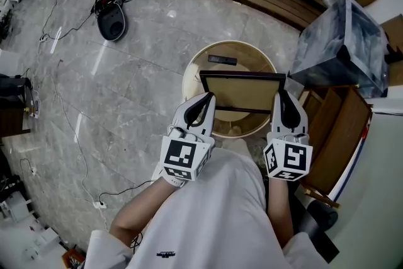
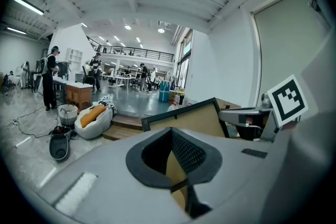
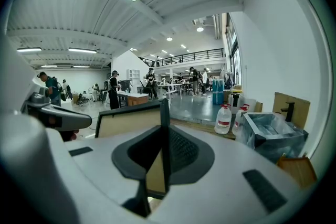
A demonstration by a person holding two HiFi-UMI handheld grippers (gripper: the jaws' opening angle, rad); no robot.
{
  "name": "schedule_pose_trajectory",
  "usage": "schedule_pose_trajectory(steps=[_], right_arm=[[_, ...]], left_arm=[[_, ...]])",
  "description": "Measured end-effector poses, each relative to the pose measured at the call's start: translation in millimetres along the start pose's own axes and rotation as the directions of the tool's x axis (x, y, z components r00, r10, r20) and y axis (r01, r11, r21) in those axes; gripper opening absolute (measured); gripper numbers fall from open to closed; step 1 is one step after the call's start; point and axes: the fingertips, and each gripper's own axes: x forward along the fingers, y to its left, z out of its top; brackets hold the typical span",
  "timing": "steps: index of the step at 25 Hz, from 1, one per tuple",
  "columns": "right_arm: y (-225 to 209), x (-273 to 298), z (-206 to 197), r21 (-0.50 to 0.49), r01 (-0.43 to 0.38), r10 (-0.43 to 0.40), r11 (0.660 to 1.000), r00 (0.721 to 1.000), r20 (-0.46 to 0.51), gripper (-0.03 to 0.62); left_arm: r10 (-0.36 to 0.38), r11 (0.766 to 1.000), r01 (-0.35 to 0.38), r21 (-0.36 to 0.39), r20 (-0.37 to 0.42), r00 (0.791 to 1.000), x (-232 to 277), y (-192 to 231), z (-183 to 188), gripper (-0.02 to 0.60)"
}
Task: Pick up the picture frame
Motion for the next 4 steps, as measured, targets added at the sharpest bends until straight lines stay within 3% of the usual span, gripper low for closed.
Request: schedule_pose_trajectory(steps=[4], right_arm=[[-3.8,-3.0,-5.4,0.014,0.002,-0.002,1.000,1.000,-0.007,0.037]], left_arm=[[-0.001,1.000,0.001,0.006,-0.002,1.000,0.2,-4.0,-2.5,0.003]])
